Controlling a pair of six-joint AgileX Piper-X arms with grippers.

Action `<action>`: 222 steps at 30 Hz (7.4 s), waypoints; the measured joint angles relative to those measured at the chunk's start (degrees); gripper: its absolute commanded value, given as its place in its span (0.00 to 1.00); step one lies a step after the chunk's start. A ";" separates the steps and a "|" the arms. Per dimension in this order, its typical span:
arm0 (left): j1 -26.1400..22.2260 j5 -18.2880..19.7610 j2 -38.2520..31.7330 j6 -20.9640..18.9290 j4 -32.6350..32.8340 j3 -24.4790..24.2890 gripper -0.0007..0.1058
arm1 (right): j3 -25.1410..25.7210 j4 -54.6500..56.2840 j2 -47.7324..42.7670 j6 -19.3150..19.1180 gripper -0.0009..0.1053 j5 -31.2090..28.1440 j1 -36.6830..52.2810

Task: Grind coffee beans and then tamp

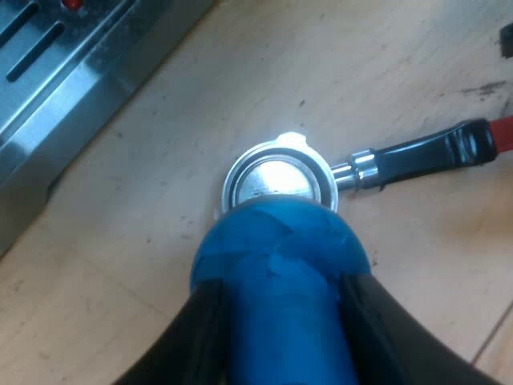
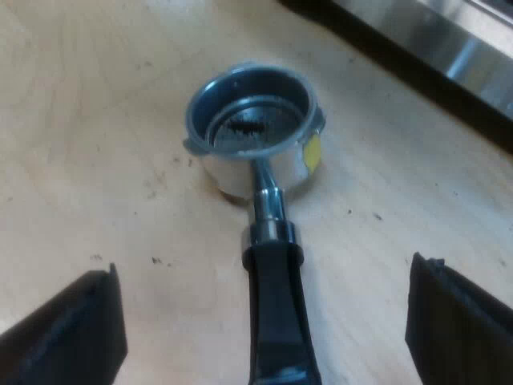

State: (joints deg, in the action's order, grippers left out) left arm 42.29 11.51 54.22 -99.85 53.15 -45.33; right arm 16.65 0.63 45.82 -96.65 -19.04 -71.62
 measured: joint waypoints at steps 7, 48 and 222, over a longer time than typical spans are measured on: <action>3.57 2.81 1.93 0.03 -0.15 -1.35 0.01 | -1.29 -1.12 0.02 0.00 0.71 0.00 0.00; 7.43 -5.54 22.64 2.08 -8.36 -2.36 0.01 | -1.30 -1.29 0.02 2.85 0.71 0.00 0.00; -27.02 -2.87 21.24 3.09 -4.61 8.55 1.00 | 15.07 -10.71 23.51 -1.88 0.71 17.48 5.90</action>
State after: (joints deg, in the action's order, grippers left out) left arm 15.27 8.64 75.46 -96.76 48.54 -36.78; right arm 31.72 -10.08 69.33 -98.53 -1.57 -65.73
